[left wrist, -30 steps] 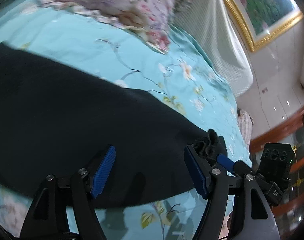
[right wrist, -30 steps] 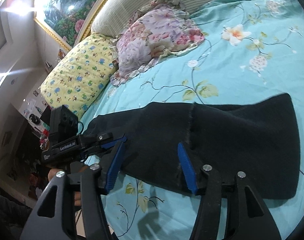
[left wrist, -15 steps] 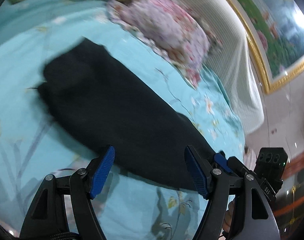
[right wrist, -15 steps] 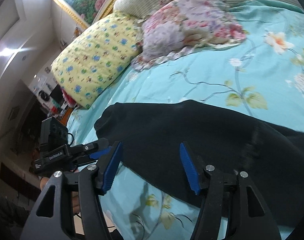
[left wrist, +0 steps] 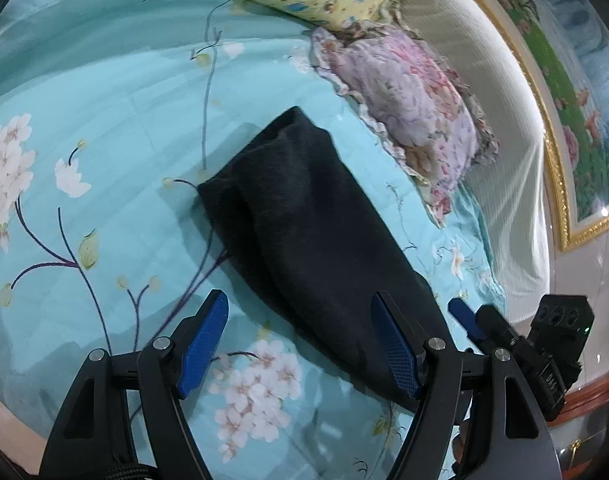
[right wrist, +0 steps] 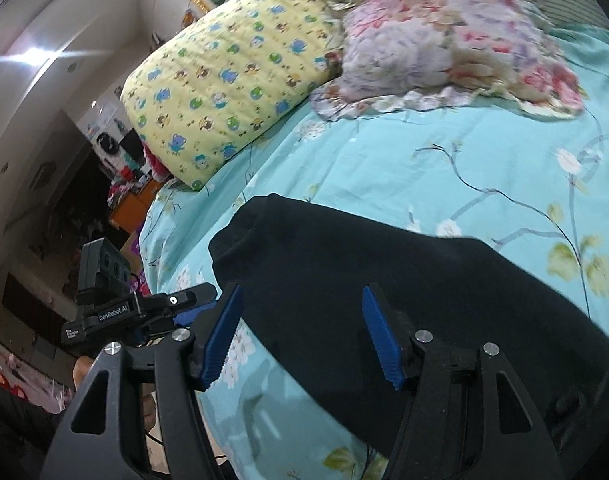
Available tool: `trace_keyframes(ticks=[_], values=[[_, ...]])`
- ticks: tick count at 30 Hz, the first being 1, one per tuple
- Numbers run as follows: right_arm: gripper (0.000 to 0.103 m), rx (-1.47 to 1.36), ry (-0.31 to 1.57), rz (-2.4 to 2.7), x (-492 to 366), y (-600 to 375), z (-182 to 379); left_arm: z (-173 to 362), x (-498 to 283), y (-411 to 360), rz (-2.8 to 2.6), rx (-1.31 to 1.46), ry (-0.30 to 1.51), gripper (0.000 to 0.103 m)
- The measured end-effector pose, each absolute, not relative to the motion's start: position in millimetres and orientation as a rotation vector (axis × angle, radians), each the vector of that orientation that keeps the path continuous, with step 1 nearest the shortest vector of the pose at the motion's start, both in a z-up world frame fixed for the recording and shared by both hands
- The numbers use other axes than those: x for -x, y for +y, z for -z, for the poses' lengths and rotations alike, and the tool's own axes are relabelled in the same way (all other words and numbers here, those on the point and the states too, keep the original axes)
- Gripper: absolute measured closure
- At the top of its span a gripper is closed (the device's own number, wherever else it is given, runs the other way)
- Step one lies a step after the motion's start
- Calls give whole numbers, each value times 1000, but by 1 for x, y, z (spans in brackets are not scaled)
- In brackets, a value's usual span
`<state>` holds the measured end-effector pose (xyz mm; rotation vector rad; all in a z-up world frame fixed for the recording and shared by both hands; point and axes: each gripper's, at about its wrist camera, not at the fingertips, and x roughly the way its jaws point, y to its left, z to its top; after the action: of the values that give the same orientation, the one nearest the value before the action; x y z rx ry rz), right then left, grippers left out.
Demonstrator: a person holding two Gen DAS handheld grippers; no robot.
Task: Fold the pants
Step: 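Open both grippers to release the fold, then grasp the end of the folded black pants with both grippers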
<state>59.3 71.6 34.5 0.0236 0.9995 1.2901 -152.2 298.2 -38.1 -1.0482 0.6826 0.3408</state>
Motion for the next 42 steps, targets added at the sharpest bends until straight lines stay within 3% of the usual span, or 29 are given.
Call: trace_keyframes(ticks=[30, 33, 37, 40, 42], values=[[36, 418, 1147, -1594, -84, 287, 13, 62, 120, 330, -346, 1118, 656, 23], [38, 392, 1174, -1632, -85, 292, 20, 62, 118, 331, -356, 1102, 647, 27], [66, 347, 1169, -1645, -86, 286, 17, 61, 115, 331, -385, 1058, 653, 50], [74, 319, 1144, -1648, -89, 275, 9, 63, 114, 333, -371, 1057, 661, 67], [75, 293, 1130, -1655, -89, 268, 4, 61, 114, 333, -350, 1057, 657, 71]])
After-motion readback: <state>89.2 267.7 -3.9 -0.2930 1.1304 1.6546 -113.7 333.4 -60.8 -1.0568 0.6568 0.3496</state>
